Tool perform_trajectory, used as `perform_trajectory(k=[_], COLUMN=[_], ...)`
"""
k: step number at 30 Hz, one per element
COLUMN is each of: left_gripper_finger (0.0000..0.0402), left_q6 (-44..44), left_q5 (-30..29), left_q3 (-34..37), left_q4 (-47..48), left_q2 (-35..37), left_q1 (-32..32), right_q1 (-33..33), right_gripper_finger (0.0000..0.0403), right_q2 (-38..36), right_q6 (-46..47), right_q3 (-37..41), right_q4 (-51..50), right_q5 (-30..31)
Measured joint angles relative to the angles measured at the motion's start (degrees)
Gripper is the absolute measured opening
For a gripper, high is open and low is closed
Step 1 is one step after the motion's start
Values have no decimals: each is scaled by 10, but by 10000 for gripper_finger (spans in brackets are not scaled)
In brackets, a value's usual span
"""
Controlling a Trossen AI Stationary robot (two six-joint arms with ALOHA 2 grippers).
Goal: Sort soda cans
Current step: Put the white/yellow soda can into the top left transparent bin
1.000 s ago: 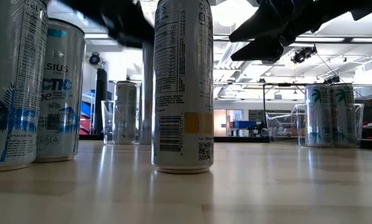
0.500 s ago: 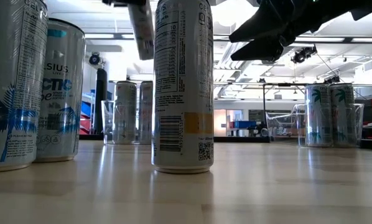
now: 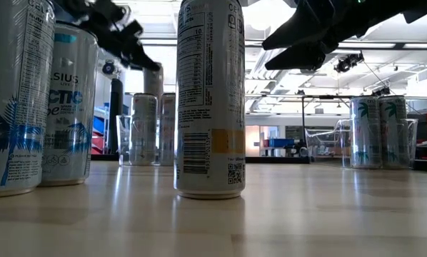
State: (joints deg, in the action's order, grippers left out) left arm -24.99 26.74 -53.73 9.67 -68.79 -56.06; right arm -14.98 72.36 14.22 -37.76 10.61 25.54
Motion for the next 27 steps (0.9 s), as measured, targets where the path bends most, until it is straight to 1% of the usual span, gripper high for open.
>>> perform_trajectory(k=[2, 9, 13, 15, 17, 22, 27], left_gripper_finger=[251, 251, 260, 263, 264, 266, 267], left_q6=[-7, -44, -45, -52, -56, -59, -68], left_q5=[43, 51, 100, 113, 113, 109, 73], left_q3=[7, 15, 15, 15, 15, 15, 15], left_q4=[-2, 7, 11, 29, 48, 60, 76], left_q2=[-25, -84, -99, -104, -105, -100, -105], left_q1=[-10, -11, -11, -7, -3, 9, 22], right_q1=[0, 0, 0, 0, 0, 0, 0], right_gripper_finger=[342, 342, 342, 342, 342, 342, 342], right_q2=[0, 0, 0, 0, 0, 0, 0], right_q6=[-1, 6, 8, 8, 8, 10, 10], right_q3=[0, 0, 0, 0, 0, 0, 0], right_q4=[0, 0, -1, -1, -1, -1, -1], right_q5=[9, 10, 11, 15, 15, 15, 15])
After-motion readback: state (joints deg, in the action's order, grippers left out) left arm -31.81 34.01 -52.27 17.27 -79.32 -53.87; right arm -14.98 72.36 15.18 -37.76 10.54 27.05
